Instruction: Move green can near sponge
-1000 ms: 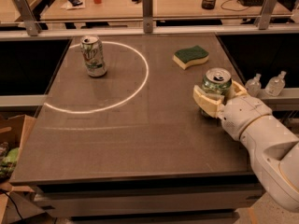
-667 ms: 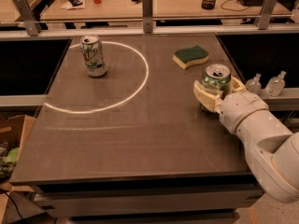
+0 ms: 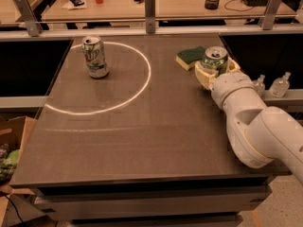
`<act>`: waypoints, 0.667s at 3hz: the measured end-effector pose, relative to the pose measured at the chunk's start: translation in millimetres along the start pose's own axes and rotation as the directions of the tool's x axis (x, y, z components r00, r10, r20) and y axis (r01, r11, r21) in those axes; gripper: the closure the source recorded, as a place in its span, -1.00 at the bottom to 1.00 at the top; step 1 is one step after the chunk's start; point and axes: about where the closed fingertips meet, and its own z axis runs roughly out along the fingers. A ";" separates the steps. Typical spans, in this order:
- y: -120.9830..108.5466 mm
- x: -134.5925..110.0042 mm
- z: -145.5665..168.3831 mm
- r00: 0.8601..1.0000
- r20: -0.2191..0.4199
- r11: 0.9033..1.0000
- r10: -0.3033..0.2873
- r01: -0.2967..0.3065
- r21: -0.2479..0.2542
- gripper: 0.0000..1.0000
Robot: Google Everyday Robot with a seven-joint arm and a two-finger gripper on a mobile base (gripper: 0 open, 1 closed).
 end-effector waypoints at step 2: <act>-23.4 12.8 53.8 0.998 -0.037 0.996 -0.046 0.049 0.075 1.00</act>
Offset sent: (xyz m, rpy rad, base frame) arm 0.0836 -0.0247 -0.0147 -0.0682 0.0330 -0.1143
